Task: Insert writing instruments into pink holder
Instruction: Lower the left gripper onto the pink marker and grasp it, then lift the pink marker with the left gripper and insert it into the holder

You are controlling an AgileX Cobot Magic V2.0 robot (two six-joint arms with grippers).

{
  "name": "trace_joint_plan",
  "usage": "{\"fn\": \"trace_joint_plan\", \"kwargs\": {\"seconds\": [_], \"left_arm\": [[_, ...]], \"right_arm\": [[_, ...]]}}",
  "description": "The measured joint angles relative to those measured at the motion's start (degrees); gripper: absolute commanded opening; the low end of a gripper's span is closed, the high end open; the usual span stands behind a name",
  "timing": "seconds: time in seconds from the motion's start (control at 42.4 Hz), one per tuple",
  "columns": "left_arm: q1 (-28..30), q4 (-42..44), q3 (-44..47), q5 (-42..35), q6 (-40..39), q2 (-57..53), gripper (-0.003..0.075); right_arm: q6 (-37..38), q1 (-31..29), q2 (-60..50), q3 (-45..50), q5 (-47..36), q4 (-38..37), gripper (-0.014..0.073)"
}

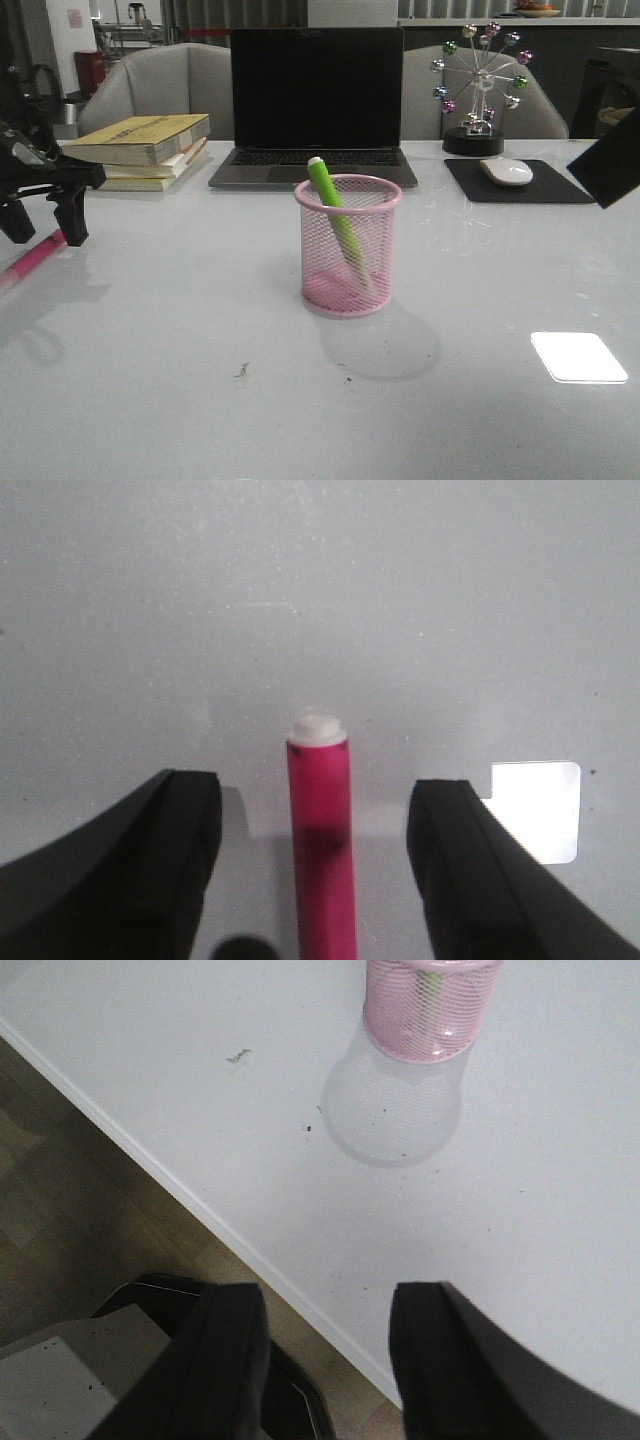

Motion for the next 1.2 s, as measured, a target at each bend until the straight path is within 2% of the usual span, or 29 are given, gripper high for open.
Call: {"fn": "trace_joint_plan", "kwargs": {"seconds": [0.165, 0.212, 0.307, 0.472, 0.543, 0.826, 1.015, 1.204], "left_arm": [[0.13, 0.14, -0.13, 0.55, 0.00, 0.83, 0.0451], [0.13, 0.14, -0.22, 0.55, 0.00, 0.83, 0.0429], [0.13, 0.14, -0.22, 0.55, 0.00, 0.83, 0.0347], [0.13, 0.14, -0.22, 0.33, 0.00, 0.83, 0.0149], [0.13, 0.14, -0.22, 0.25, 0.00, 0.83, 0.0100], [-0.01, -0.08, 1.68, -1.05, 0.00, -1.96, 0.0091], [-3.17, -0.23, 11.78, -11.35, 1.22, -16.39, 0.0091], [-10.74, -2.15, 27.77, -29.89, 2.23, -33.80, 0.0091]], "right_arm": [[0.00, 0.00, 0.00, 0.00, 0.00, 0.00, 0.0415], [0.00, 0.00, 0.00, 0.00, 0.00, 0.00, 0.0415], [0.00, 0.00, 0.00, 0.00, 0.00, 0.00, 0.0415], [0.00, 0.00, 0.00, 0.00, 0.00, 0.00, 0.0415], [0.00, 0.00, 0.00, 0.00, 0.00, 0.00, 0.0415], [0.00, 0.00, 0.00, 0.00, 0.00, 0.00, 0.0415], [0.00, 0.00, -0.08, 0.00, 0.00, 0.00, 0.0415], [0.00, 0.00, -0.08, 0.00, 0.00, 0.00, 0.0415]]}}
